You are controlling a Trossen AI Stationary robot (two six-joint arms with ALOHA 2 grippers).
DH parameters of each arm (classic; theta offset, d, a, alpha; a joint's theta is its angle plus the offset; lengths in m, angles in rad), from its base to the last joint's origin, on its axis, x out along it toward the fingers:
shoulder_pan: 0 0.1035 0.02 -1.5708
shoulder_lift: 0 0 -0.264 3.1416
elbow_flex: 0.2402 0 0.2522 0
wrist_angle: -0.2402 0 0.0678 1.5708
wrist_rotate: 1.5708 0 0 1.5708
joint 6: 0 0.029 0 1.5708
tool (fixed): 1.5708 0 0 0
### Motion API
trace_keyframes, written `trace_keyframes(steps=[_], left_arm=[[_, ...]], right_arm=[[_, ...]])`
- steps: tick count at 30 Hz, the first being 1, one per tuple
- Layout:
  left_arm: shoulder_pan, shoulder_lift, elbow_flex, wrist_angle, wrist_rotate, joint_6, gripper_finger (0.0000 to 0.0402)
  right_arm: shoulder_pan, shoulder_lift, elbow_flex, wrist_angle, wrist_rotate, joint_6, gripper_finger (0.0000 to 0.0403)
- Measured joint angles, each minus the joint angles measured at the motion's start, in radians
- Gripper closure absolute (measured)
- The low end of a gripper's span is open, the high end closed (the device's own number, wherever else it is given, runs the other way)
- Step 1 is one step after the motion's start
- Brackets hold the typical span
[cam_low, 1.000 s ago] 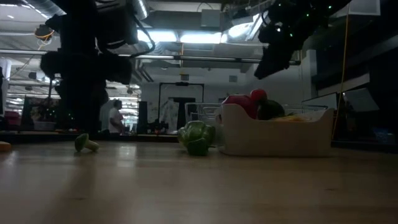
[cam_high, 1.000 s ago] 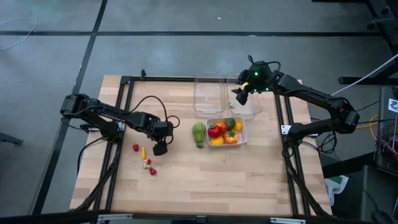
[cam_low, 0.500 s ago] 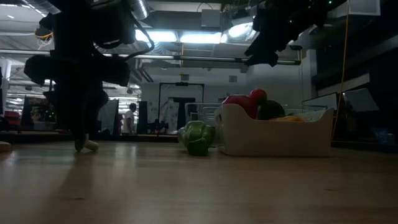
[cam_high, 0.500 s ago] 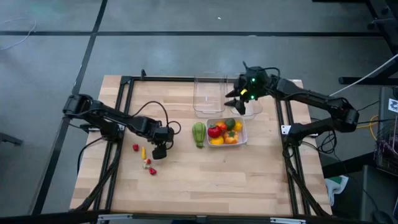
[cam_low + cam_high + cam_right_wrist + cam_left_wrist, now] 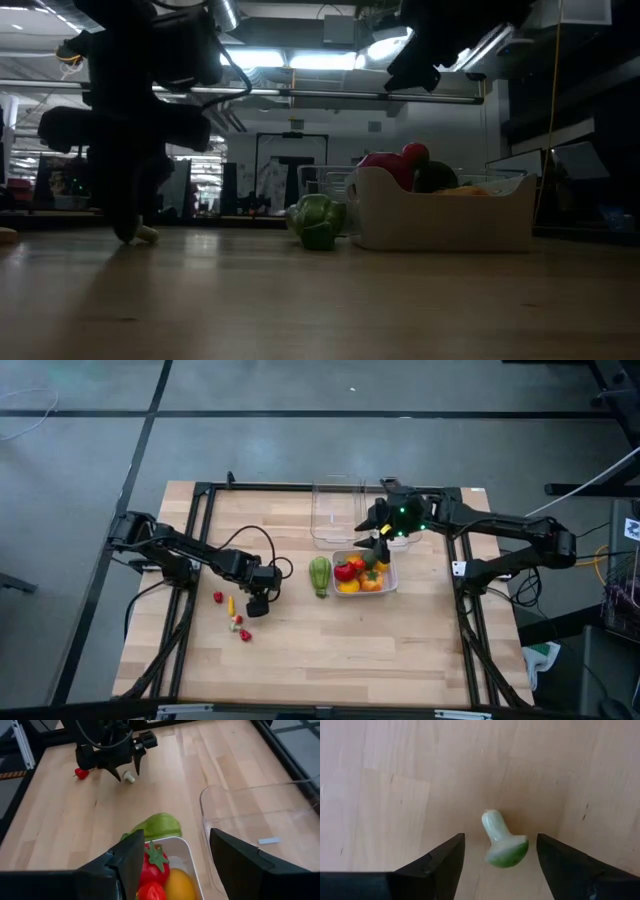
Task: Sort produce into baskets
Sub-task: Put the top green mushroom into the right transparent bin
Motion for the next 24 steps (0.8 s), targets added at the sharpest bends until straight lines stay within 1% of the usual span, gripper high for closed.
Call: trace_keyframes(steps=[5, 16, 20, 24], left_arm=[[0.0, 0.0, 0.0, 0.001, -0.003, 0.0, 0.0203], [0.0, 0.0, 0.0, 0.019, -0.003, -0.001, 0.0286], [0.0, 0.0, 0.0, 0.019, -0.003, -0.001, 0.03], [0.0, 0.0, 0.001, 0.019, -0.002, -0.002, 0.0298]], right_arm=[[0.026, 0.0, 0.0, 0.008, 0.017, -0.001, 0.018], [0.024, 0.0, 0.0, 0.008, 0.017, 0.0, 0.018], [0.024, 0.0, 0.0, 0.008, 0.017, 0.0, 0.018], [0.024, 0.0, 0.0, 0.008, 0.017, 0.0, 0.018]])
